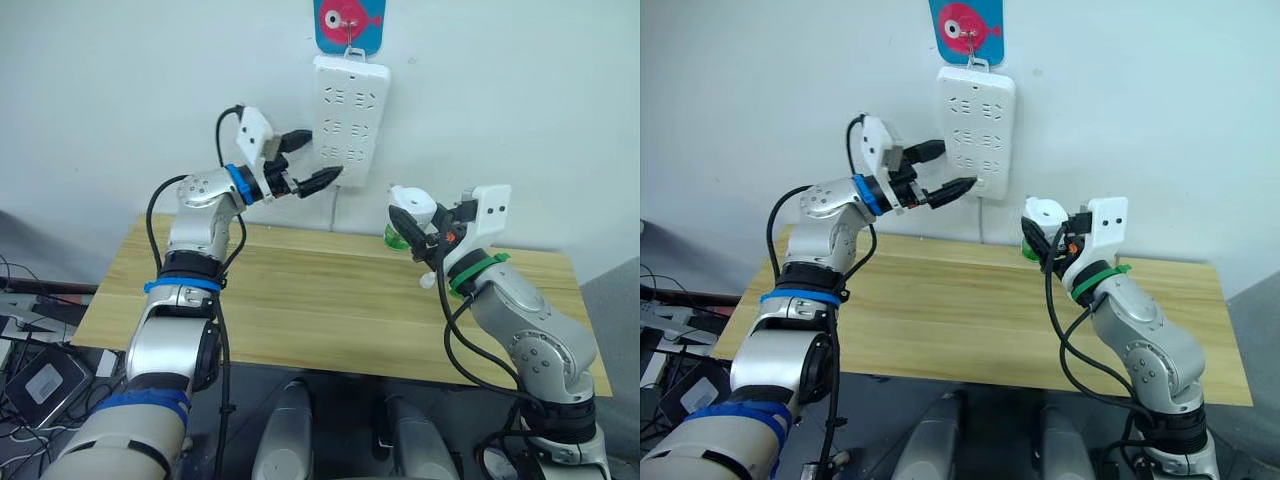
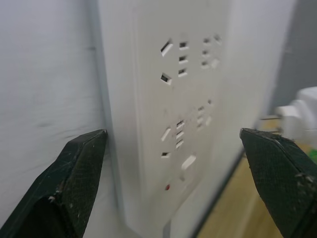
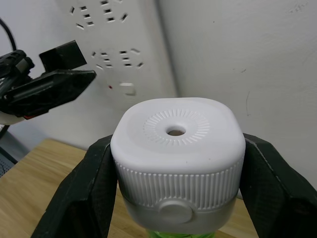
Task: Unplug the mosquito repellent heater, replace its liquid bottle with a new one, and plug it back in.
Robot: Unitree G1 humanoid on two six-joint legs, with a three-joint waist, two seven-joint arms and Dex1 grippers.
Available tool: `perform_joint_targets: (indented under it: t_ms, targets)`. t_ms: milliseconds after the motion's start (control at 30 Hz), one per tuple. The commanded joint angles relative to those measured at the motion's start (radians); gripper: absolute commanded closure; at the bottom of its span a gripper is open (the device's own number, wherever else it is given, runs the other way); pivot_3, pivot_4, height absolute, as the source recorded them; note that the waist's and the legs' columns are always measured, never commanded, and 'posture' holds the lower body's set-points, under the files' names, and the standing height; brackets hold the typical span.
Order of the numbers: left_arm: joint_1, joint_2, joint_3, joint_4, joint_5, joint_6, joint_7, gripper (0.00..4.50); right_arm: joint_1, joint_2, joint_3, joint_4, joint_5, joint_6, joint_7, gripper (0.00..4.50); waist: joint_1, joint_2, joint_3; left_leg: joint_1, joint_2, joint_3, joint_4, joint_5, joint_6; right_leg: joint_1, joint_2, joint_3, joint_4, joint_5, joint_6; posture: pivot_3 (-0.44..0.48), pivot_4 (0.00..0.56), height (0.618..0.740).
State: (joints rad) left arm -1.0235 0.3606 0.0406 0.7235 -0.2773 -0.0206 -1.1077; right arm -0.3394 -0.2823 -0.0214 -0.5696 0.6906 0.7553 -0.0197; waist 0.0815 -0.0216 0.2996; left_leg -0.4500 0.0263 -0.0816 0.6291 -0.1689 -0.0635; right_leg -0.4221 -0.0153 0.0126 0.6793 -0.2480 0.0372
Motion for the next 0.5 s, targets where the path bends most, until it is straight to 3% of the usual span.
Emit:
perform_joint_targets:
  t_ms: [33, 100, 200, 467, 500]
  targets:
    - [-0.052, 0.003, 0.0, -0.007, -0.036, 0.044, -0.086, 0.0, -0.022, 0.006, -0.033, -0.072, 0.027, 0.008, 0.006, 1.5, -0.007, 0.0, 0.0, 0.0, 0.0, 0.0, -0.001, 0.0, 0.0, -0.001, 0.0, 0.0, 0.0, 0.0, 0.0, 0.201, 0.226, 0.74]
    - [-0.076, 0.003, 0.014, 0.022, -0.038, 0.054, -0.089, 0.0, -0.029, 0.009, -0.032, -0.085, 0.033, 0.023, 0.002, 1.5, -0.011, 0.0, 0.0, 0.0, 0.001, 0.0, -0.001, 0.0, 0.0, -0.001, 0.001, -0.001, 0.001, 0.0, 0.0, 0.199, 0.227, 0.74]
    - [-0.1, 0.003, 0.03, 0.051, -0.044, 0.079, -0.094, 0.6, -0.038, 0.012, -0.032, -0.101, 0.04, 0.046, -0.004, 1.5, -0.02, 0.0, 0.0, 0.0, 0.002, -0.001, -0.001, 0.0, 0.0, -0.002, 0.001, -0.001, 0.001, 0.0, 0.0, 0.193, 0.23, 0.74]
    - [-0.106, -0.006, 0.051, 0.055, -0.07, 0.199, -0.121, 3.09, -0.13, 0.005, -0.012, -0.103, 0.008, 0.11, -0.021, 1.5, -0.028, 0.0, 0.0, 0.0, 0.001, -0.001, -0.001, 0.0, 0.0, -0.001, 0.001, -0.001, 0.001, 0.0, 0.0, 0.189, 0.232, 0.74]
    - [-0.103, -0.006, 0.05, 0.051, -0.071, 0.206, -0.125, 3.22, -0.145, 0.008, -0.008, -0.1, 0.002, 0.117, -0.026, 1.5, -0.028, 0.0, 0.0, 0.0, 0.001, -0.001, -0.001, 0.0, 0.0, -0.001, 0.001, -0.001, 0.001, 0.0, 0.0, 0.187, 0.233, 0.74]
